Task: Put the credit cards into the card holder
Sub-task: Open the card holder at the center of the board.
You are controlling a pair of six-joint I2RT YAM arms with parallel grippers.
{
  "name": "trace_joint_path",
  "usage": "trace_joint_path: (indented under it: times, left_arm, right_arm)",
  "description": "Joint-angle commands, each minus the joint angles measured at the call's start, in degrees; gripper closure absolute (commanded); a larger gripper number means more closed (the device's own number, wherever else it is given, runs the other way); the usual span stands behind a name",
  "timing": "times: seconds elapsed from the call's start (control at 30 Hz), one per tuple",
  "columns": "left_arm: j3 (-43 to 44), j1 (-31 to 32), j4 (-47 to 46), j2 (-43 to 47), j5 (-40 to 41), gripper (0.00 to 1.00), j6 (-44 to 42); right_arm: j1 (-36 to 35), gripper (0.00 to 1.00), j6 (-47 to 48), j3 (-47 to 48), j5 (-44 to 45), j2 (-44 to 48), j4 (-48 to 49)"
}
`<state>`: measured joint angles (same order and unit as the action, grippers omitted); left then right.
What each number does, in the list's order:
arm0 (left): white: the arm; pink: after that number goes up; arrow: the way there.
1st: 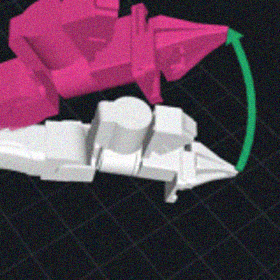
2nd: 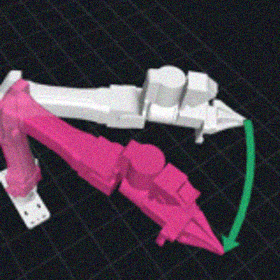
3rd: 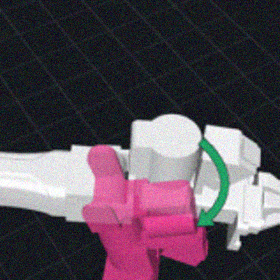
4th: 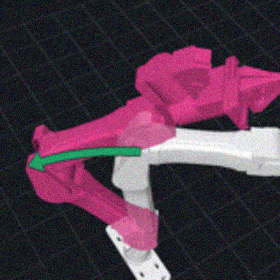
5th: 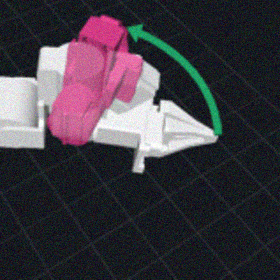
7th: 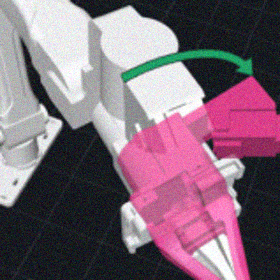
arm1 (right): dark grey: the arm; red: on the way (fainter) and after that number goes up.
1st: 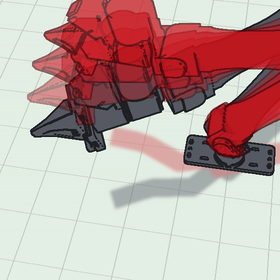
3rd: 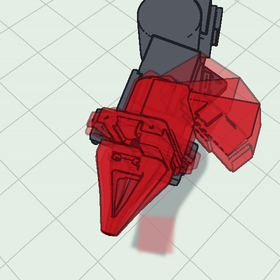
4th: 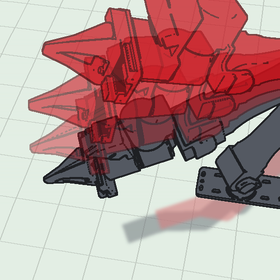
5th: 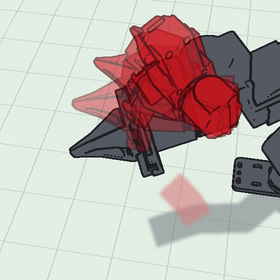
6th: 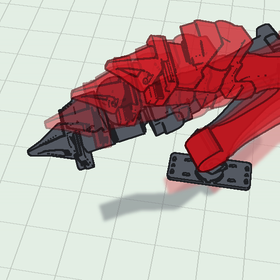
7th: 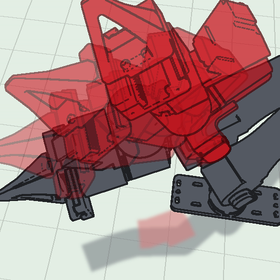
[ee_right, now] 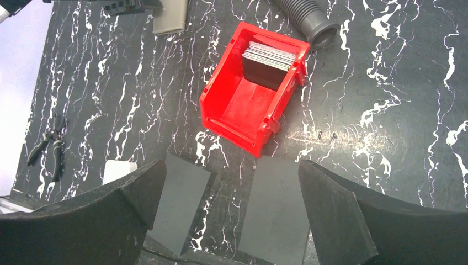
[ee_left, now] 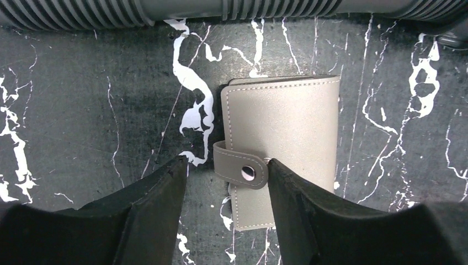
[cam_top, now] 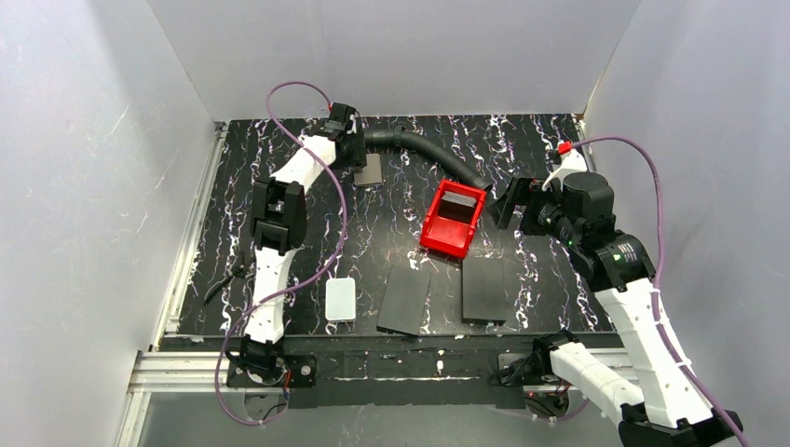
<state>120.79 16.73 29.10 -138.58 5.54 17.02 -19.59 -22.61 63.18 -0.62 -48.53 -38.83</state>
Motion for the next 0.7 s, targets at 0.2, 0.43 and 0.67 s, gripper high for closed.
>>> trace_joint_path:
  times: [0.2, 0.43, 0.67]
  left_arm:
    - [0.85, 0.39, -0.38, 1.3, -1.33, 0.62, -1.81]
    - [1.23, 0.3, 0.91, 3.23, -1.67, 0.85, -2.46]
    - [-8.19, 0.35, 0.34, 14.62, -2.62, 1.0, 0.11]
  right_arm:
    - [-0.18, 0.0, 0.34, 0.07, -2.89, -0.3, 2.45]
    - [-0.18, 0.0, 2.79, 0.45, -4.89, -2.45, 2.73]
    - [-0.83, 0.0, 8.29, -0.63, -6.92, -6.53, 5.6]
